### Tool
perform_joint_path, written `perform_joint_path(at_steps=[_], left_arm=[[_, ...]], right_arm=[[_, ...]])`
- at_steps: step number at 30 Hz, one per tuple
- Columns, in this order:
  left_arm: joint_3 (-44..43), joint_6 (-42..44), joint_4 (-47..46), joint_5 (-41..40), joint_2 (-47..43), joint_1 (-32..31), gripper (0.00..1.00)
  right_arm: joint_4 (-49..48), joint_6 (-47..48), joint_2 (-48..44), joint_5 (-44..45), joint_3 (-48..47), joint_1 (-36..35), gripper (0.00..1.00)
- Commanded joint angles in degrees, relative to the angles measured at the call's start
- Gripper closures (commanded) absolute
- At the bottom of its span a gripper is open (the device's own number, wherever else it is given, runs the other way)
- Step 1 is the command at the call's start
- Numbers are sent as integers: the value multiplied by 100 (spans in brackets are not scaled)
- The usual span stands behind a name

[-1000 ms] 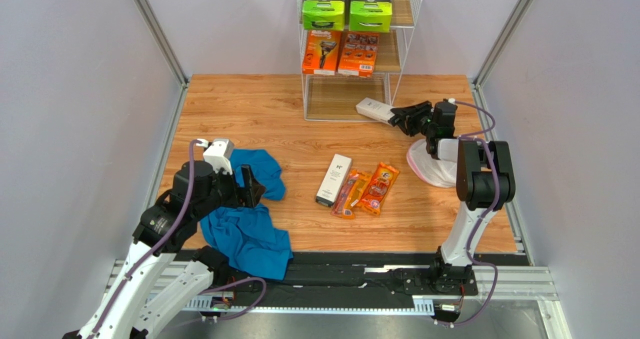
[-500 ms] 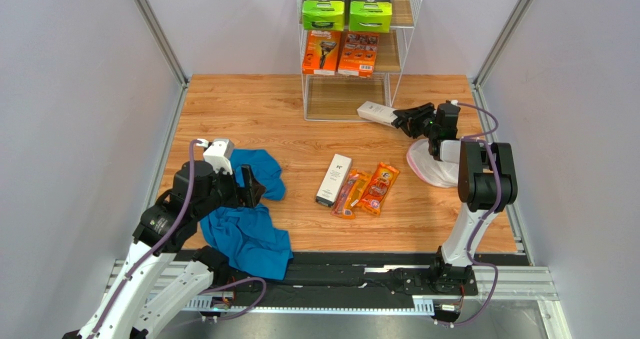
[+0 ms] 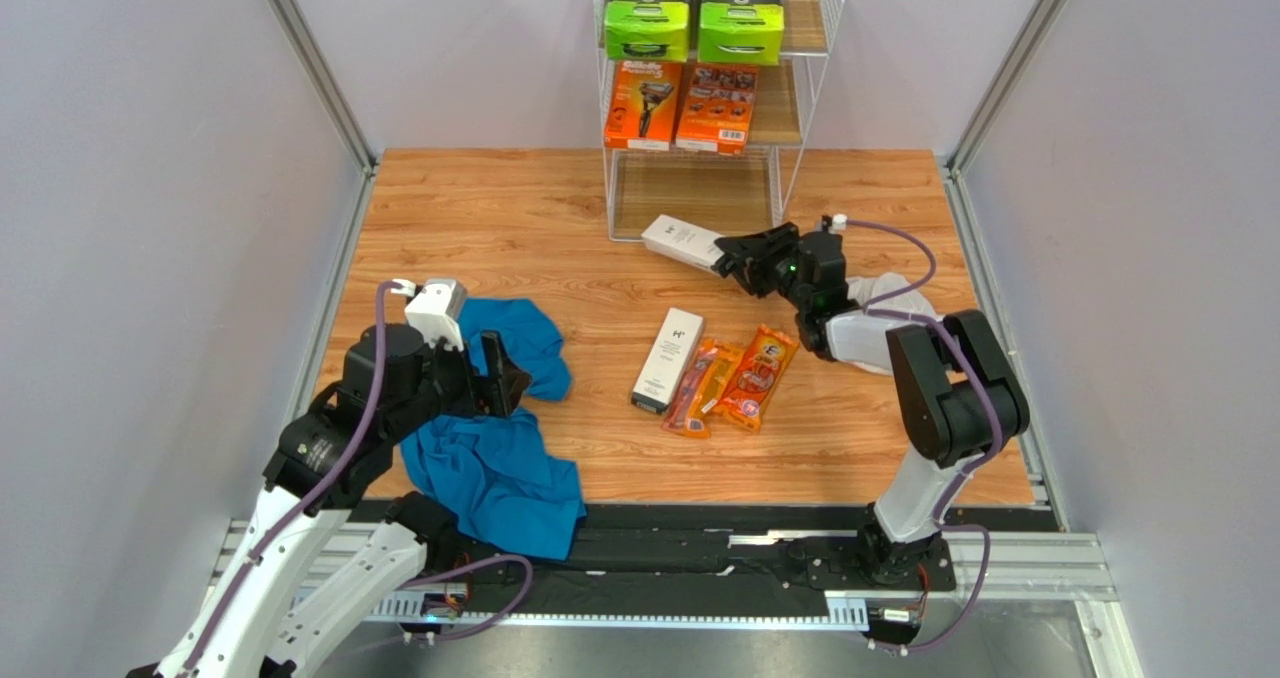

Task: Place and organize the shaving razors onto the shelf

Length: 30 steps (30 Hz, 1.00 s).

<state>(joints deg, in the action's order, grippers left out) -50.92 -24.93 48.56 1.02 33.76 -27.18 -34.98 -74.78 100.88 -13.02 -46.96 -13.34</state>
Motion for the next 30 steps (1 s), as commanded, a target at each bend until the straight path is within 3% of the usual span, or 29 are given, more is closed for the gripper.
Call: perform_joint_path(at_steps=[1,7,11,21,30], left_arm=[[29,129,-180,30,-150,20,10],[20,164,-189,101,-176,20,10],[55,181,-232,144,-221,20,10],[73,216,-303,294,-291,20,10],[99,234,-355,364,-458,20,10]], right_arm=[[-378,-335,-534,1291,-15,-422,100],[149,-502,-430,2144,-462,-757,100],[264,-730,140,2259,-1120,-889,100],[176,-1917,1275,3252,-1736,-1547,100],[624,-2278,1724,4130,-2300,-1926,100]])
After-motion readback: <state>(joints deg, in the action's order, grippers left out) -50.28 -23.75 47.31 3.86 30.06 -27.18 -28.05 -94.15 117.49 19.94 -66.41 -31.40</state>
